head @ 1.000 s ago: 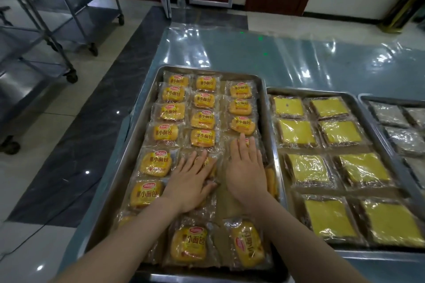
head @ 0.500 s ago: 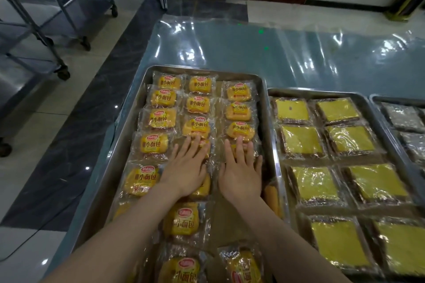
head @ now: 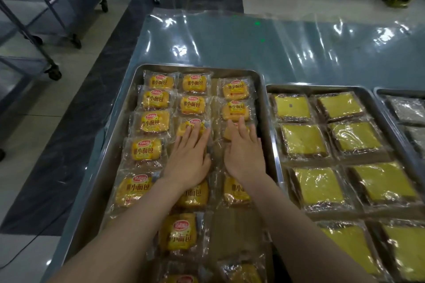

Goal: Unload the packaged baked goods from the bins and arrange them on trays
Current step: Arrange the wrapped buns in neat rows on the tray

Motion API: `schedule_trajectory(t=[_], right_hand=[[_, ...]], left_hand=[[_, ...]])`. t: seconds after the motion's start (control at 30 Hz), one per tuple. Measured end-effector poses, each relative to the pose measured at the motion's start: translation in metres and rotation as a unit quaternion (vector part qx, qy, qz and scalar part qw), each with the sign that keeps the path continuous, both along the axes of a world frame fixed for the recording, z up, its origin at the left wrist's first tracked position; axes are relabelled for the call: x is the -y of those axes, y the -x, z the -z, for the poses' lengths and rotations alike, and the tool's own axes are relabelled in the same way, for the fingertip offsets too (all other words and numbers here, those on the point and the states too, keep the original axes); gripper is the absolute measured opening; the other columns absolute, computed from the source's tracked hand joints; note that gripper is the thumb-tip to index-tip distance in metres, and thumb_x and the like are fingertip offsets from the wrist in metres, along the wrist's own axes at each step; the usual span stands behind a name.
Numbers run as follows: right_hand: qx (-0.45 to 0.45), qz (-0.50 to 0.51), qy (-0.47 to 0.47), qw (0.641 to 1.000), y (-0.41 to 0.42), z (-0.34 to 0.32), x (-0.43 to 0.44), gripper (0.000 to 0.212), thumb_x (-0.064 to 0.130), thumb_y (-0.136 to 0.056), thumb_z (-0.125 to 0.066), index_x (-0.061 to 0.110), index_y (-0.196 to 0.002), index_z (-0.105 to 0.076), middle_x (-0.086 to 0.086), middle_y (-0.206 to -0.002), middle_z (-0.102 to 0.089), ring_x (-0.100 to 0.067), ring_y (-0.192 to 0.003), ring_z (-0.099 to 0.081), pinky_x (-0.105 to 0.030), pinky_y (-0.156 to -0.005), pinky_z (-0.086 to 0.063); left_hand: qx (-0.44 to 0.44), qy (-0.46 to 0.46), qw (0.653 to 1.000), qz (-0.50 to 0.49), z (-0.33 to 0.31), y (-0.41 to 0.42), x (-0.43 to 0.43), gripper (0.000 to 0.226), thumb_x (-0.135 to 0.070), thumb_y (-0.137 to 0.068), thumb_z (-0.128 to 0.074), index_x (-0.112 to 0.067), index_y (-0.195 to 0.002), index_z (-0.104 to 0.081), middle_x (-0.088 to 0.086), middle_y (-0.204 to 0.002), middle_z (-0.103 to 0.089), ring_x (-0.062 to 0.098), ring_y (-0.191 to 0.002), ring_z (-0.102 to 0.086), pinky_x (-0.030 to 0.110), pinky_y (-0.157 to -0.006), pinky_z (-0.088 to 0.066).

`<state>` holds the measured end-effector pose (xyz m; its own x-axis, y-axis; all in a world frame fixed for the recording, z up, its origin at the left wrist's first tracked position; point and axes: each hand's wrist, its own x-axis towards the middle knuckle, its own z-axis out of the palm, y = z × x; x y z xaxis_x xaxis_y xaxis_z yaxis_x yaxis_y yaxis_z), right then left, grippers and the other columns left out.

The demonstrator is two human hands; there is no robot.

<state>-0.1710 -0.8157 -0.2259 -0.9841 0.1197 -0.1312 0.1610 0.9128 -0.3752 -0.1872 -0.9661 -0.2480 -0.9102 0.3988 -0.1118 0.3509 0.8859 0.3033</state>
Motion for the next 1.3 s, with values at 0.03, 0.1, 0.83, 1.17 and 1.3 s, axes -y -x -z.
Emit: schedule_trajectory(t=[0.03, 0.1, 0.83, 1.17, 1.3], right_hand=[[0.019, -0.02, -0.011, 1.0, 0.005, 0.003, -0.004, 0.062, 0.02, -0.096, -0.038, 0.028, -0.152, -0.012, -0.001, -0.161, -0.004, -0.031, -0.146, 0.0, -0.05, -0.117, -0.012], [0.039, -0.047, -0.037, 0.997, 0.012, 0.009, -0.008, 0.058, 0.023, -0.096, -0.037, 0.029, -0.151, -0.018, 0.0, -0.16, -0.009, -0.033, -0.146, -0.003, -0.05, -0.117, -0.015], [0.019, -0.167, 0.0, 0.986, -0.111, -0.004, -0.014, 0.053, 0.025, -0.098, -0.038, 0.032, -0.148, -0.024, 0.012, -0.158, -0.013, -0.007, -0.143, 0.005, -0.034, -0.115, 0.005], [-0.104, 0.072, -0.049, 0.991, -0.199, -0.018, -0.02, 0.073, 0.031, -0.086, -0.063, 0.024, -0.146, -0.022, -0.011, -0.156, -0.021, -0.026, -0.144, -0.008, -0.048, -0.115, -0.022], [-0.067, 0.147, 0.008, 0.987, -0.206, -0.021, -0.022, 0.079, 0.031, -0.088, -0.064, 0.017, -0.149, -0.017, -0.009, -0.141, -0.045, -0.028, -0.128, -0.042, -0.043, -0.104, -0.039]], left_hand=[[0.011, 0.012, 1.0, 0.005, 0.002, 0.005, -0.001, 0.07, -0.035, -0.095, -0.036, -0.031, -0.148, 0.008, -0.001, -0.153, 0.023, 0.015, -0.137, 0.025, 0.035, -0.109, 0.015], [0.026, 0.037, 0.999, 0.015, 0.006, 0.011, -0.003, 0.071, -0.035, -0.094, -0.038, -0.029, -0.149, 0.007, 0.001, -0.153, 0.025, 0.017, -0.137, 0.027, 0.037, -0.109, 0.015], [0.019, -0.049, 0.998, -0.024, -0.017, -0.09, 0.04, 0.072, -0.049, -0.095, -0.035, -0.036, -0.145, 0.015, -0.014, -0.15, 0.029, 0.003, -0.135, 0.028, 0.028, -0.108, 0.013], [0.088, -0.117, 0.989, -0.032, -0.019, -0.168, 0.066, 0.072, -0.045, -0.09, -0.045, -0.046, -0.145, 0.003, -0.024, -0.15, 0.024, 0.009, -0.141, 0.013, 0.039, -0.114, -0.008], [0.092, -0.131, 0.987, -0.033, -0.019, -0.187, 0.065, 0.074, -0.042, -0.091, -0.049, -0.046, -0.146, 0.0, -0.025, -0.148, 0.03, 0.012, -0.142, 0.006, 0.045, -0.114, -0.021]])
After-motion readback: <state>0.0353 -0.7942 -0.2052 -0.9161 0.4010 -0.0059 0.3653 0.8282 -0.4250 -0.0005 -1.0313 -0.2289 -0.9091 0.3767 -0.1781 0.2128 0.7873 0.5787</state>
